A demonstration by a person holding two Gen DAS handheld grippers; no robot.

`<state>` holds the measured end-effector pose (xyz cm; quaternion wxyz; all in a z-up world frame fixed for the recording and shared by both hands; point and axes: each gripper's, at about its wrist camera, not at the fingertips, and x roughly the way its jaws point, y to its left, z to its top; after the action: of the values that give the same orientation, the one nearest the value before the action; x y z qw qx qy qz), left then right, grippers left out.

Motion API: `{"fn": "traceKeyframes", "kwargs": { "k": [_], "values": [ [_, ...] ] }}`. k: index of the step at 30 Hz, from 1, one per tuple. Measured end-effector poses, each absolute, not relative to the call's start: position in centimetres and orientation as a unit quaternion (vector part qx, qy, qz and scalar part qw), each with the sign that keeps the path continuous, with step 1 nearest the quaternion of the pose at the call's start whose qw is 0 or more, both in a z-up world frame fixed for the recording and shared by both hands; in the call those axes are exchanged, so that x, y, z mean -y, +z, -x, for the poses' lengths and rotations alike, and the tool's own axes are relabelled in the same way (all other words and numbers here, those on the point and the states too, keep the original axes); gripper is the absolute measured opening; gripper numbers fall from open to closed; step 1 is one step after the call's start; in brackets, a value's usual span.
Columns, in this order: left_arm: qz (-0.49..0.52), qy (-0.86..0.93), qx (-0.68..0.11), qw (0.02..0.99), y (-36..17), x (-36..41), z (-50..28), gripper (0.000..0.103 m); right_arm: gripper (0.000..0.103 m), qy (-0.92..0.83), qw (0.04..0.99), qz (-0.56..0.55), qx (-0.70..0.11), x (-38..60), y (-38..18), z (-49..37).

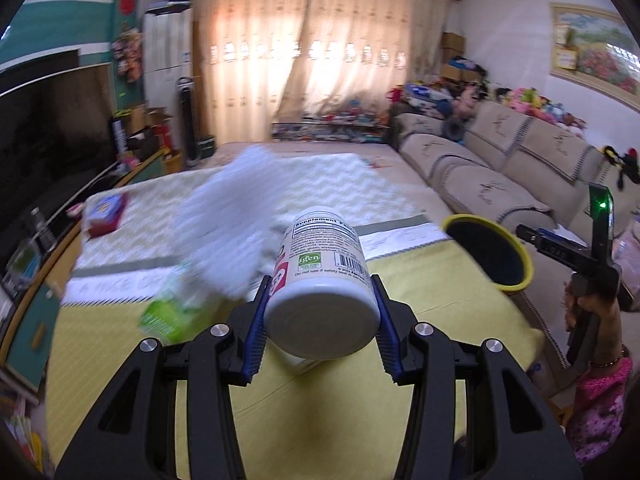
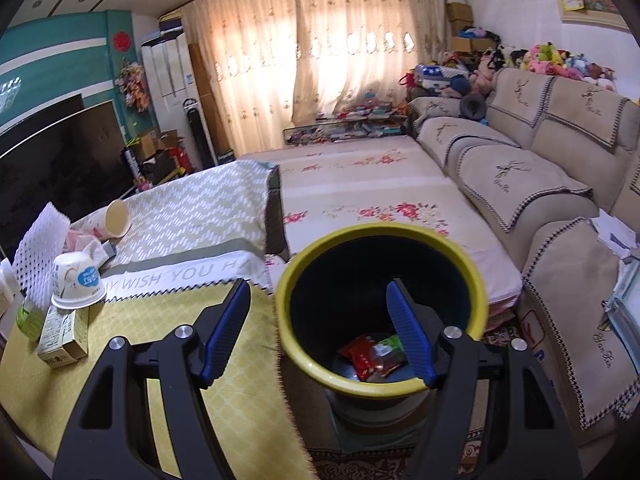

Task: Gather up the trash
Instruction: 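Carry the white pill bottle to the bin and release it with the left gripper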

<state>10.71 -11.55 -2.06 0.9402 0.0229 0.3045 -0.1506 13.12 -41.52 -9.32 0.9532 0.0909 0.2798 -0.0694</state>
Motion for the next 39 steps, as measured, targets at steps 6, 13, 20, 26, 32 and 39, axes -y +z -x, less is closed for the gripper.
{"fn": "traceKeyframes", "kwargs": {
  "k": [6, 13, 20, 26, 32, 39],
  "values": [
    [-0.039, -0.227, -0.305, 0.924, -1.5, 17.8, -13.4, 0.047, 0.067, -0.115, 0.953, -0.093, -0.266, 44.4, -8.8, -11.1],
    [-0.062, -0.326, -0.326, 0.885, -2.5, 28.9, -17.6, 0.047, 0.067, -0.164, 0.947, -0.110, -0.255, 48.4, -8.9, -8.7],
    [-0.085, -0.371, -0.355, 0.854, -5.0, 38.8, -22.2, 0.047, 0.067, -0.191, 0.939, -0.126, -0.255, 51.4, -9.7, -7.4],
    [-0.102, -0.367, -0.381, 0.843, -7.7, 44.3, -25.3, 0.048, 0.069, -0.200, 0.935, -0.140, -0.257, 52.9, -10.3, -7.0],
    [-0.077, -0.352, -0.370, 0.856, -6.8, 43.4, -25.8, 0.070, 0.070, -0.192, 0.935, -0.140, -0.261, 52.5, -10.5, -7.3],
    [-0.045, -0.324, -0.311, 0.892, -2.0, 35.0, -20.6, 0.085, 0.070, -0.162, 0.942, -0.127, -0.266, 50.2, -10.1, -8.4]
  ]
}}
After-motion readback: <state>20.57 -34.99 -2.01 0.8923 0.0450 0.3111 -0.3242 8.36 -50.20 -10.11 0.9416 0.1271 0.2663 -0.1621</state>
